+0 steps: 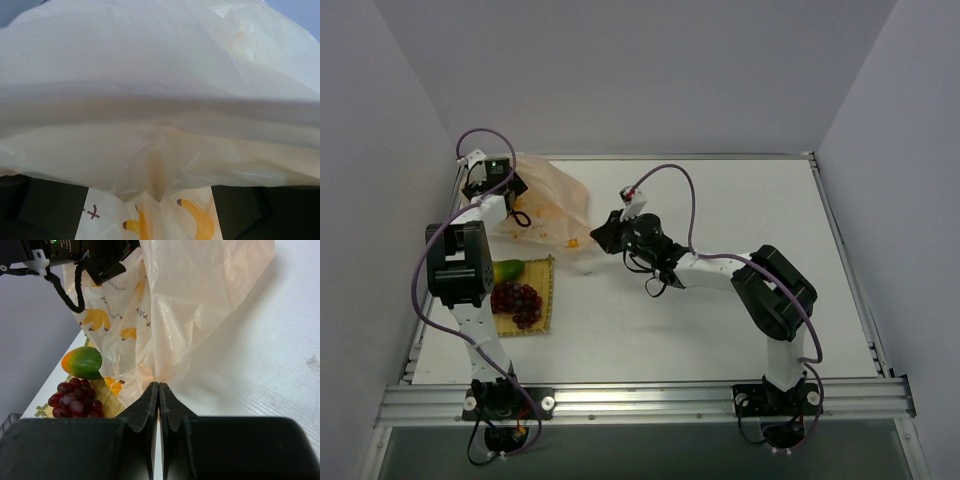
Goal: Take the fake fruits out of the plastic bag
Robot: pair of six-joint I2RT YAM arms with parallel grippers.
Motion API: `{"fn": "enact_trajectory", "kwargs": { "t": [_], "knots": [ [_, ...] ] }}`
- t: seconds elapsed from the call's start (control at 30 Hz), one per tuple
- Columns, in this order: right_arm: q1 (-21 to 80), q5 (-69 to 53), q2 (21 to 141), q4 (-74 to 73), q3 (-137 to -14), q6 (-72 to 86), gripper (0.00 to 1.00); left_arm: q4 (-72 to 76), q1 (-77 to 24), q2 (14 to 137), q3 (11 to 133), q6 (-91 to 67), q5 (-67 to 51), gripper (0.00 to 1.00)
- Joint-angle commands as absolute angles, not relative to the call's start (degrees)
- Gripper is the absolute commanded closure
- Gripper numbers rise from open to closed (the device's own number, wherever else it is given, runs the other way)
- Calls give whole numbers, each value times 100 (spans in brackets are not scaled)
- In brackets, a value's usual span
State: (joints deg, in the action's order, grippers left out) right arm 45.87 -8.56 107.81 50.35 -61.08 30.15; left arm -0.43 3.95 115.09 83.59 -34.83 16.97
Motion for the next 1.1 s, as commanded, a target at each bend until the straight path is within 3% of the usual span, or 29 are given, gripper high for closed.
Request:
{"fn": "enact_trajectory", "kwargs": {
  "t": [0.0, 0.47, 0.57, 0.7, 0.8, 0.83, 0.9, 1.07],
  "knots": [
    [4667, -879, 10889, 5221, -6354, 2944, 100, 667, 475, 11557, 8569, -3981, 2127, 13],
    [4878, -1089, 11426, 5282, -6609, 3067, 100, 1521, 483, 11391, 8411, -5256, 1520, 12],
    [5036, -1143, 11295, 5309, -6609, 3076, 100, 1441, 440, 11233, 8227, -5414, 1740, 28],
    [5080, -836, 11031, 5151, -6469, 3015, 100, 1660, 334, 10943, 7700, -5660, 1732, 40],
    [5071, -292, 10916, 4362, -6714, 2717, 57, 1722, 334, 10811, 7454, -5757, 1582, 42],
    [5080, -90, 10907, 4185, -6898, 2655, 28, 1688, 325, 10784, 7436, -5713, 1547, 42],
    [5054, 438, 10854, 3895, -7048, 2515, 3, 1635, 308, 10723, 7392, -5669, 1512, 44],
    [4940, 475, 11582, 2954, -8382, 2215, 0, 1529, 123, 10688, 7401, -5370, 1555, 53]
  ]
}}
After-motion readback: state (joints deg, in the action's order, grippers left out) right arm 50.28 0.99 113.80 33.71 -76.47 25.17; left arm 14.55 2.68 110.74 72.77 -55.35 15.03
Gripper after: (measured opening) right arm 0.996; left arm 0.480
